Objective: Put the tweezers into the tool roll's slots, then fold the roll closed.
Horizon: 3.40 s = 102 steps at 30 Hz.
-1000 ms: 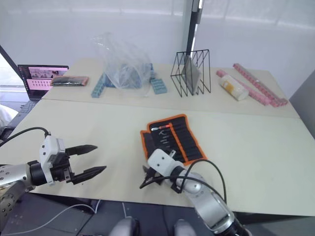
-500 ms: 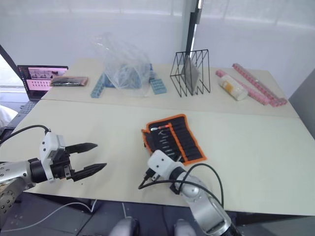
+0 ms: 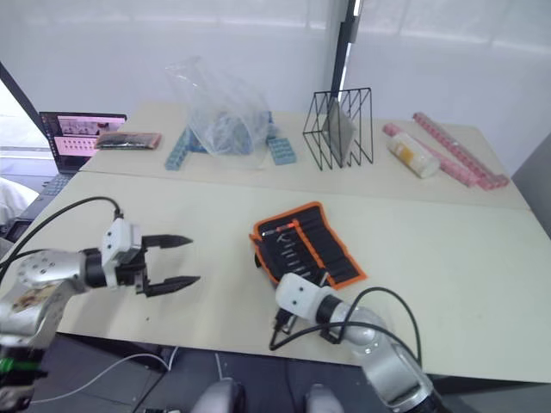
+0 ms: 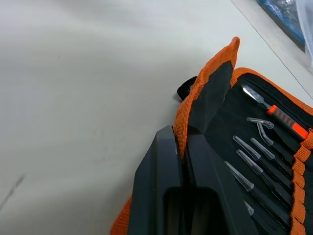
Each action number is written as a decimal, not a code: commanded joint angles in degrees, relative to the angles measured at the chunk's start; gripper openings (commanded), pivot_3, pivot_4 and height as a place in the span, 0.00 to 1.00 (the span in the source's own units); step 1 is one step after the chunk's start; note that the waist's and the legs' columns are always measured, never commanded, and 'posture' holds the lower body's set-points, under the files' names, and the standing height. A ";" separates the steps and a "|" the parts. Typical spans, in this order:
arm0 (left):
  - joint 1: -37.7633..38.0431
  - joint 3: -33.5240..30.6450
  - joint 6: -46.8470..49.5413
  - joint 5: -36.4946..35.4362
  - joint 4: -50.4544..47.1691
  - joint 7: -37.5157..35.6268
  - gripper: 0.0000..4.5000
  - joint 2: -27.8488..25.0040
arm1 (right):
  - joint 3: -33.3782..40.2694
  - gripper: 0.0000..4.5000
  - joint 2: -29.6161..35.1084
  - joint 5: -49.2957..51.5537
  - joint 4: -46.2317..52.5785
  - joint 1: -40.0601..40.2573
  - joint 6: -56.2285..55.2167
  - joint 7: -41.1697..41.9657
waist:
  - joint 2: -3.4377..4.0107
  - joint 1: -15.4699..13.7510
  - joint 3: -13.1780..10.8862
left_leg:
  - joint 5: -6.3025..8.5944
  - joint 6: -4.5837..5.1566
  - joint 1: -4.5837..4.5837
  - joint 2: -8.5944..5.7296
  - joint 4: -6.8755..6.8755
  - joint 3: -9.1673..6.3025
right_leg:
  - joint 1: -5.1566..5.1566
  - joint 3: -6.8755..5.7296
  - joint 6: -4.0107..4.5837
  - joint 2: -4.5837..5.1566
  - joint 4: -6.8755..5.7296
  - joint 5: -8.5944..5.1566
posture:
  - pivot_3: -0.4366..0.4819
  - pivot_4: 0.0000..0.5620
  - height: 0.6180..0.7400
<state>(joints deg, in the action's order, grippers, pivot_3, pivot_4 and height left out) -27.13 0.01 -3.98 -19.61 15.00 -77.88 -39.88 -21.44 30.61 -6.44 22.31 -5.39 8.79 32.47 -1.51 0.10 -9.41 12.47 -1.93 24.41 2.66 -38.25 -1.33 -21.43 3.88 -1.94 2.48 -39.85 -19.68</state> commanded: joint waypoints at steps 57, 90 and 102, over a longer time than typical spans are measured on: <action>7.39 7.60 34.54 -4.53 -28.75 17.58 0.00 1.45 | 12.93 0.00 10.00 15.86 -16.15 -10.42 -2.78 19.06 | -0.01 1.01 -0.04 | 0.05 0.12 0.75 -0.04 -0.88 -0.21 | -0.78 -0.01 -0.02 0.00 -1.11 0.02 | 0.48 0.27 0.58; -3.08 10.77 28.24 2.50 -7.99 12.60 0.00 0.11 | 12.64 0.00 4.66 23.91 -10.37 -13.04 25.64 9.85 | -0.01 0.86 -0.04 | 0.05 0.12 0.75 -0.05 -0.91 -0.19 | -0.81 0.01 -0.02 -0.01 -1.12 0.01 | 0.48 0.27 0.58; -5.17 10.11 28.47 3.39 -6.82 15.05 0.00 2.16 | 15.69 0.73 5.22 25.25 -7.32 -12.37 23.82 11.26 | -0.01 0.90 -0.04 | 0.05 0.12 0.75 -0.05 -0.91 -0.19 | -0.82 0.00 -0.02 -0.01 -1.13 0.01 | 0.48 0.27 0.58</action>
<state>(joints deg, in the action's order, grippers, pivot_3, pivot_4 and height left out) -31.45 11.41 24.27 -16.57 8.78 -63.37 -37.82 -8.81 35.42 17.20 11.91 -17.63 34.40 42.99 -1.52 1.01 -9.45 12.52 -1.81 25.17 2.60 -39.16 -1.51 -22.25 3.89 -1.96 2.47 -40.98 -19.67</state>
